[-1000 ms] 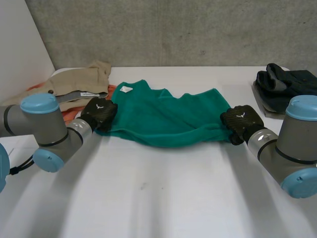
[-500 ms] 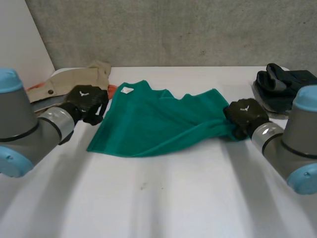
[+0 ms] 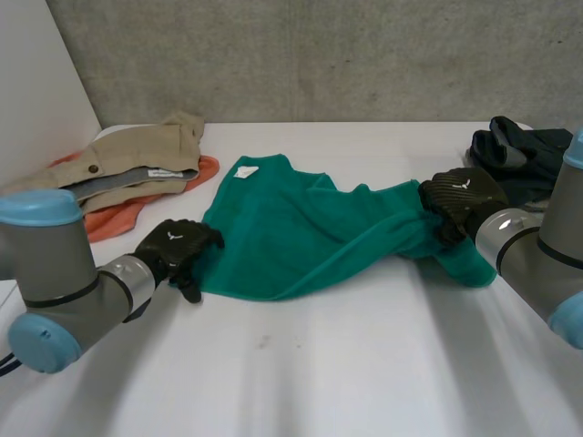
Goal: Fold the laundry.
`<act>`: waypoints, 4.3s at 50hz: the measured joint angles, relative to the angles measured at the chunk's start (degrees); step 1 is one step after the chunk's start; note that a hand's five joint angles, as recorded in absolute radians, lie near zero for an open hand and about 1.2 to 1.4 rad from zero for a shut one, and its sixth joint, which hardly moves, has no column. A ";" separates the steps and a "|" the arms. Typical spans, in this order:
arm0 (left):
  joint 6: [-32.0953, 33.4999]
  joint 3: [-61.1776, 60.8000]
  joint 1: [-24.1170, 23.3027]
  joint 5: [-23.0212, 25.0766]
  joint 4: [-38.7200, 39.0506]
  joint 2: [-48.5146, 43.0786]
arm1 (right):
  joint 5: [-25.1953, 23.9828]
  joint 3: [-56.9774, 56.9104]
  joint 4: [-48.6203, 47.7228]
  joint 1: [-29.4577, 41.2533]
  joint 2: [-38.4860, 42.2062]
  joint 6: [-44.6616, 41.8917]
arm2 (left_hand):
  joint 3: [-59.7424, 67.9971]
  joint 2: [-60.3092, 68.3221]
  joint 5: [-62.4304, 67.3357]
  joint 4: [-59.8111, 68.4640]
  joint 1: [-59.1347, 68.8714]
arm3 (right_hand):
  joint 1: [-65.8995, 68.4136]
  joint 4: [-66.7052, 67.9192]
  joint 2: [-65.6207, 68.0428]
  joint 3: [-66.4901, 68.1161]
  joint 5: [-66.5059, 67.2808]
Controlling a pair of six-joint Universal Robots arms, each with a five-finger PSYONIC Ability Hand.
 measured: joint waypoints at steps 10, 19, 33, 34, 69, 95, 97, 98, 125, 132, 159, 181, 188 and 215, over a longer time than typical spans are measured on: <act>0.09 5.14 -0.04 -0.17 0.29 -5.02 | 0.81 -0.73 -1.51 -0.30 2.31 1.28 | 6.53 6.57 6.97 7.10 6.96 | 0.00 0.00 0.00 0.00 0.00; 0.18 8.95 -0.37 -0.35 0.23 -8.85 | 0.73 -0.57 -1.60 -0.29 3.57 1.02 | 6.53 6.60 7.08 7.10 6.96 | 0.00 0.00 0.00 0.01 0.00; 0.21 14.06 -1.25 -0.40 0.29 -10.47 | 0.72 -0.05 -1.99 -0.15 3.79 0.73 | 19.50 19.54 18.43 19.58 19.91 | 0.00 0.00 0.00 0.00 -0.01; 0.21 14.46 -1.32 -0.41 0.30 -10.65 | 0.72 0.01 -2.02 -0.14 3.78 0.72 | 19.76 19.79 18.98 19.92 20.13 | 0.00 0.00 0.00 0.00 -0.01; 0.26 2.10 -2.10 -6.72 -10.82 20.46 | 0.14 -7.70 25.17 -0.34 -7.34 -17.87 | 45.29 45.63 42.93 45.87 43.69 | 0.00 0.00 0.00 0.03 0.00; 0.59 36.54 -3.46 -13.07 25.78 -0.57 | 7.49 -21.88 -28.52 0.80 4.18 -7.29 | 45.51 45.75 42.94 46.11 43.69 | 0.00 0.02 0.03 0.07 0.00; -0.71 36.62 -3.40 -13.76 28.83 -0.04 | 7.19 -20.28 -33.87 0.82 3.43 -6.34 | 45.51 45.75 42.94 46.11 43.69 | 0.00 0.02 0.03 0.08 0.00; -1.37 36.27 -3.35 -14.10 29.89 0.23 | 6.94 -19.24 -36.32 0.84 3.13 -5.91 | 45.51 45.75 42.94 46.11 43.69 | 0.00 0.02 0.03 0.08 0.21; -2.08 -4.10 -2.94 -10.35 16.23 7.03 | 3.30 0.99 2.08 1.96 3.92 -5.77 | 45.52 45.77 43.51 46.12 43.69 | -35.90 -41.70 -40.63 -41.25 -38.82; -2.09 -6.23 -1.90 -8.74 16.18 10.52 | 0.26 -7.79 9.69 -1.83 2.09 -6.23 | 45.52 45.77 43.51 46.12 43.69 | -37.65 -44.27 -41.94 -42.77 -41.45; -2.43 -6.85 -1.50 -8.86 15.97 13.81 | -9.20 0.88 14.31 -13.89 4.60 -16.28 | 45.52 45.77 43.51 46.12 43.69 | -35.25 -40.45 -39.88 -40.49 -35.98; -2.52 -6.05 -1.29 -8.85 16.21 13.62 | -12.84 13.28 -7.16 -14.64 5.49 -16.91 | 45.52 45.77 43.51 46.12 43.69 | -20.43 -26.22 -24.98 -25.72 -22.11; -2.57 -5.85 -1.17 -9.01 16.06 13.64 | -12.43 11.76 -8.96 -14.55 8.66 -16.94 | 45.52 45.77 43.51 46.12 43.69 | -0.30 -4.05 -2.20 -3.49 -0.29; 1.58 -0.37 2.00 -8.18 -17.75 35.01 | -10.18 -4.32 36.18 -21.53 -20.82 -30.80 | 45.54 45.77 43.51 46.13 43.69 | 0.40 -0.01 0.21 -0.10 2.29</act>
